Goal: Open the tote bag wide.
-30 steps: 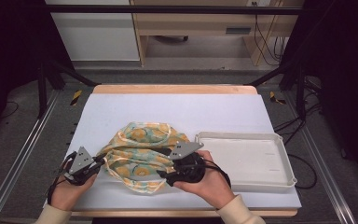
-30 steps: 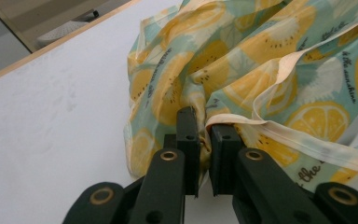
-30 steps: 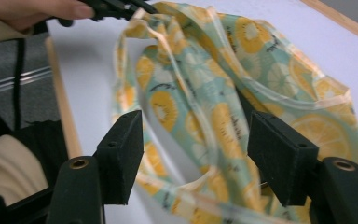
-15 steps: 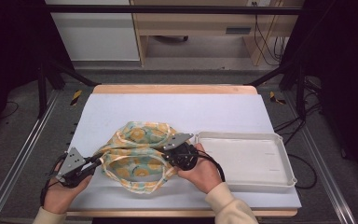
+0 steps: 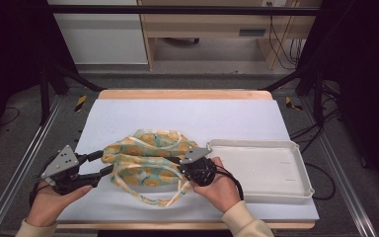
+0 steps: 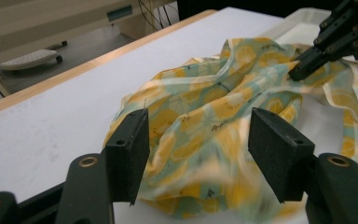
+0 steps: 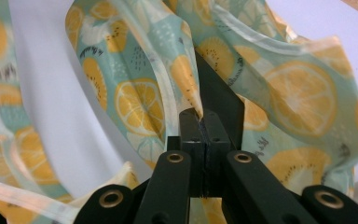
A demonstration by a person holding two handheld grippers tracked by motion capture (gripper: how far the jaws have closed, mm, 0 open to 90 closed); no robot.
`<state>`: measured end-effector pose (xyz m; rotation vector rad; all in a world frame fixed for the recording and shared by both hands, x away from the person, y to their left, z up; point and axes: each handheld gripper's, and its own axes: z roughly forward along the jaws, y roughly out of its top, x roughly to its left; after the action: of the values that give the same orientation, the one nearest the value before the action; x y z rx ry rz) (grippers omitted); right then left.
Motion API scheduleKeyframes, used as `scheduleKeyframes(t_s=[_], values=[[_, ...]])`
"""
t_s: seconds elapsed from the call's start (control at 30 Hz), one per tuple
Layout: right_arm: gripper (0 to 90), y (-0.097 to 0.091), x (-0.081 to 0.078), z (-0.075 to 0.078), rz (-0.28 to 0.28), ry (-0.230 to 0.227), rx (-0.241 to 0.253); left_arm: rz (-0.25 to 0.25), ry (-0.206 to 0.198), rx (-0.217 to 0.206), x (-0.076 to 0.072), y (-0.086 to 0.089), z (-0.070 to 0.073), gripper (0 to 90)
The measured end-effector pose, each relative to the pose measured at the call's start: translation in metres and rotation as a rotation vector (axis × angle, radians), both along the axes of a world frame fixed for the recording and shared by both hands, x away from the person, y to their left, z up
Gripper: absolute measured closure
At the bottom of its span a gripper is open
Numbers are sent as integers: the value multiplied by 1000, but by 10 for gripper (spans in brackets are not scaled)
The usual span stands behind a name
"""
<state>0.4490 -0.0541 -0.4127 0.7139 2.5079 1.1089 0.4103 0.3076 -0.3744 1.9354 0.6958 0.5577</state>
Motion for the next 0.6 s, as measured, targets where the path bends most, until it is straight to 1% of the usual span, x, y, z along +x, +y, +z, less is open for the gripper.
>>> scheduleKeyframes(t_s=[0.07,0.1,0.13,0.17,0.23,0.37,0.4,0.43,0.47,0.5,0.57,0.6], values=[[900,-2,1,-2,-16,10,4,-5,-2,41,0,0,0,382],[900,-1,2,-3,-12,12,9,18,-11,47,2,0,0,381],[900,-1,2,-3,-12,12,9,35,-8,54,5,0,-1,381],[900,0,-1,-5,10,6,11,45,4,55,10,-1,-2,370],[900,1,-3,-5,18,5,14,57,11,65,23,-4,-3,369],[900,2,-16,-10,61,1,11,65,26,133,56,-14,-3,352],[900,2,-20,-11,73,-3,8,65,34,135,64,-16,-3,353],[900,1,-24,-12,86,-5,8,70,39,126,71,-19,-4,351],[900,1,-27,-13,98,-4,9,67,43,148,77,-21,-5,348],[900,1,-31,-15,111,1,5,65,57,176,85,-24,-7,344],[900,1,-38,-19,138,6,-9,56,81,224,94,-28,-12,323],[900,1,-41,-22,146,11,-21,50,100,240,99,-29,-16,324]])
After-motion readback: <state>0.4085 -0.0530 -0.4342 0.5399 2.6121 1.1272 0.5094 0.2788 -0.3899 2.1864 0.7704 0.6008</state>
